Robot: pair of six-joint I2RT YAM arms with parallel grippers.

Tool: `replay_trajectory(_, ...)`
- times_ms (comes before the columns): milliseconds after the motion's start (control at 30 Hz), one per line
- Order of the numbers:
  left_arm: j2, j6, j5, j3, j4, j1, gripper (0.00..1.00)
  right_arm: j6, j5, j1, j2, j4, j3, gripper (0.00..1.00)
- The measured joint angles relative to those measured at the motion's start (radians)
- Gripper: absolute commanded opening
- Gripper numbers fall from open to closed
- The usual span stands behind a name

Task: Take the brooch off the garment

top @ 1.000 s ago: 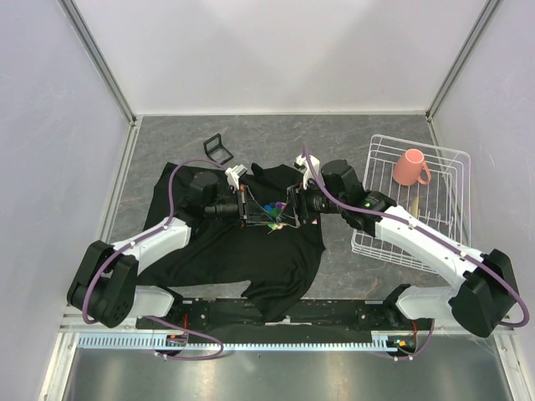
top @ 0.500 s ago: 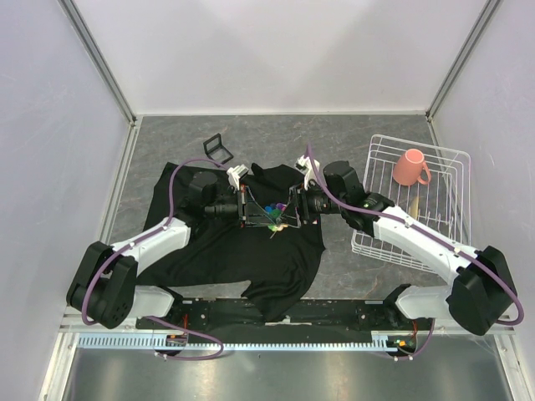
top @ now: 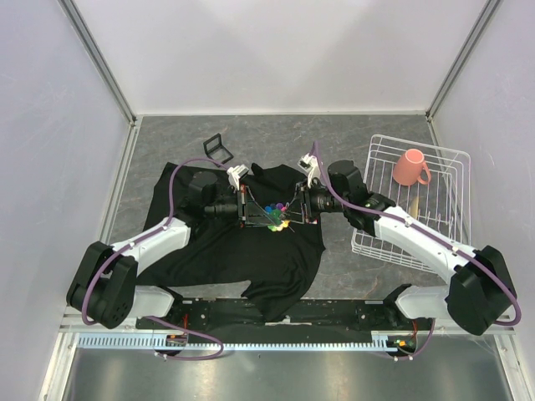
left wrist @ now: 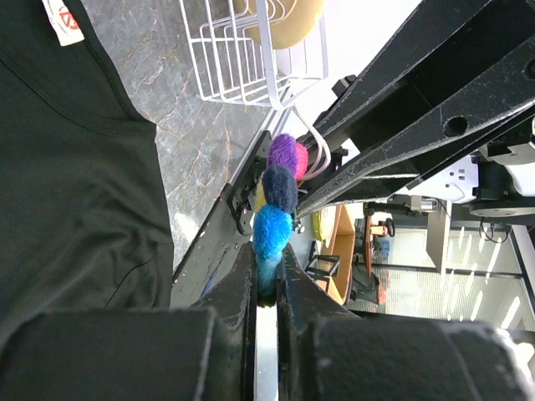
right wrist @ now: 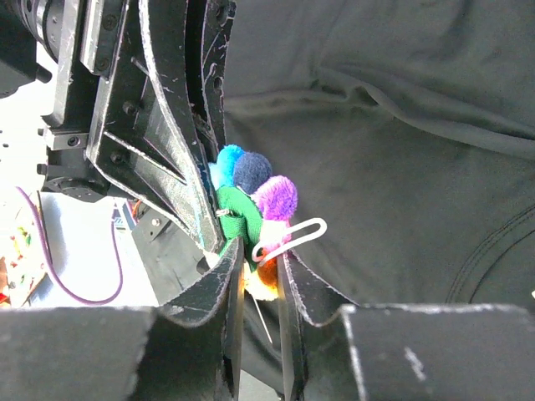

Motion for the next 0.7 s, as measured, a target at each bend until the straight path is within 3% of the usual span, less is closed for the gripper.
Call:
replay_trajectory(200, 0.001, 0.003, 0.006, 0.0, -0.002, 0.004, 0.02, 0.049, -0.038, -0.014, 0.002, 0.074, -0.038, 0.22)
replay_trajectory(367, 0.009, 0.003, 0.026, 0.0, -0.006, 0.01, 0.02, 0.074, -0.071, -0.02, 0.006, 0.124, -0.064, 0.35)
replay_trajectory(700, 0.035, 0.013, 0.119, 0.019, 0.01, 0.006, 0.02, 0.075, -0.178, -0.042, 0.015, 0.141, -0.068, 0.4)
